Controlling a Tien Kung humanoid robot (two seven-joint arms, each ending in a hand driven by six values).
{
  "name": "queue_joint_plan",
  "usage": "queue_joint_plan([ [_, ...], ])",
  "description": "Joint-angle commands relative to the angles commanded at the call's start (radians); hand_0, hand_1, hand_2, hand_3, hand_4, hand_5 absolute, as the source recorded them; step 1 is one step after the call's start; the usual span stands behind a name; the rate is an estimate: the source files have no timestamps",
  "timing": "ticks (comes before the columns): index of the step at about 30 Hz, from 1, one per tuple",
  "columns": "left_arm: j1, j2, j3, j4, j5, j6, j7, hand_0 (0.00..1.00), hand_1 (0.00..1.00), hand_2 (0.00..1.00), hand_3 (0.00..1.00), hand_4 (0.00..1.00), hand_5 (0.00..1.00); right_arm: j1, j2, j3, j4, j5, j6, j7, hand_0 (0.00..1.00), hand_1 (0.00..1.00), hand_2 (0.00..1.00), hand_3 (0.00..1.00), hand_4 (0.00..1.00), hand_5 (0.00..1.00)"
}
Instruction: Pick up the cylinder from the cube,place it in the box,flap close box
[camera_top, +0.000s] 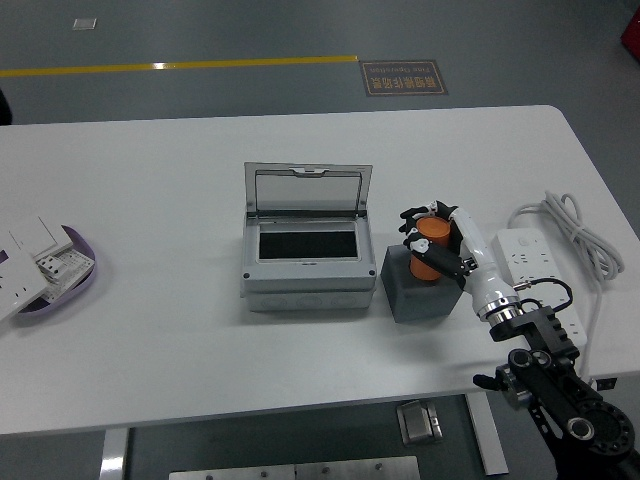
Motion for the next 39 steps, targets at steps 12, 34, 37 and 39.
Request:
queue_joint_plan([
  [12,0.003,0.009,-0.004,0.0,0.005,0.002,0.004,0.629,0.638,0.607,0.65,0.719,0.24,0.145,-0.011,-0.154,0.109,-0.296,-0.087,-0.147,0.147,0.226,0.296,0.278,0.002,0.002],
  [34,-0.005,0.009,-0.025,0.0,0.03,0.004,0.005,0.628,0.637,0.605,0.649,0.719,0.24,0.468,-0.024,-0.442,0.001,-0.761,0.124,-0.398,0.315,0.403,0.477,0.404,0.026,0.002],
  [37,-0.005,0.011,-0.028,0.0,0.034,0.004,0.006,0.627,0.636,0.604,0.648,0.718,0.24,0.482,-0.014,-0.471,-0.014,-0.747,0.125,-0.403,0.702,0.621,0.617,0.577,0.177,0.002],
  [39,-0.006,0.012,-0.031,0.0,0.037,0.004,0.006,0.627,0.636,0.604,0.648,0.718,0.24,0.488,-0.008,-0.485,-0.03,-0.74,0.126,-0.409,0.702,0.621,0.617,0.577,0.177,0.002],
])
